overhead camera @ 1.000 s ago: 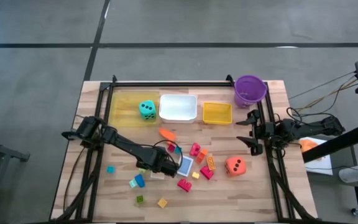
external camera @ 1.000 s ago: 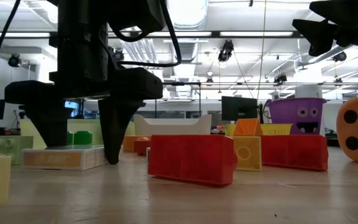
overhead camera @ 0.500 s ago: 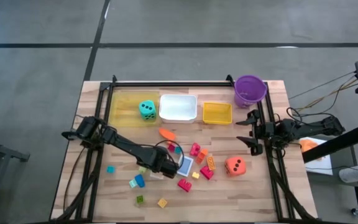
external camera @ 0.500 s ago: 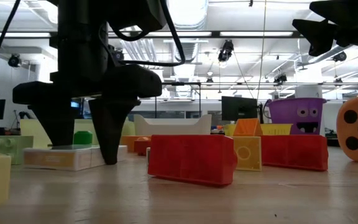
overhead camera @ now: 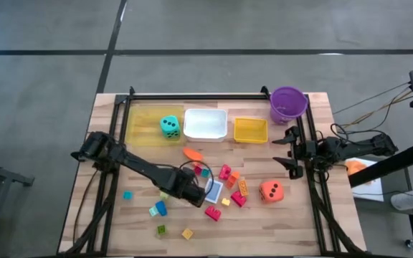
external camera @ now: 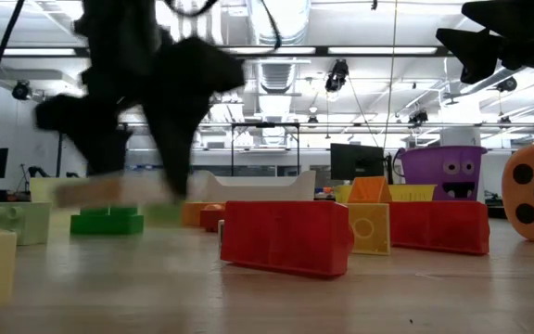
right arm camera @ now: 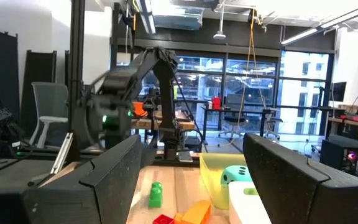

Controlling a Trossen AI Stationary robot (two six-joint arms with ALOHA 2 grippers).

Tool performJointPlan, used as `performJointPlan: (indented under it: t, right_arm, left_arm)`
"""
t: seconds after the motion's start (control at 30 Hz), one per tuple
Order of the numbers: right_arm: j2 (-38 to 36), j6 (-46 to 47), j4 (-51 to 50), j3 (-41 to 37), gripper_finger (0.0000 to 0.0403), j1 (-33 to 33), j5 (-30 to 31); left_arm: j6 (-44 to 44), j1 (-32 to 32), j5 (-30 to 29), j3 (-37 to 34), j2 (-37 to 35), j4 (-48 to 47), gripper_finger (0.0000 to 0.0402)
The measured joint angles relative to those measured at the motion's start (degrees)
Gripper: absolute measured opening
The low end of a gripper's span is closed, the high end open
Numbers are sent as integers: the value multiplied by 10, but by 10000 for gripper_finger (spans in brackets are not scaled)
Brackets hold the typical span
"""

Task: Pick & Place Toys
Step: Put the yellow playing cards box into the white bin

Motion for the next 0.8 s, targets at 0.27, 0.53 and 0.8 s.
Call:
performJointPlan:
  t: [0.27,0.53,0.8]
  right_arm:
    - [0,0,0,0,280,0,0]
    - [0,-3,0,0,280,0,0]
    - [0,-2,0,0,280,0,0]
  left_arm:
    - [138,20,-76,75,-32,-14,291]
    - [384,113,-126,162,-38,-76,291]
    - [594,259,-100,203,-38,-94,291]
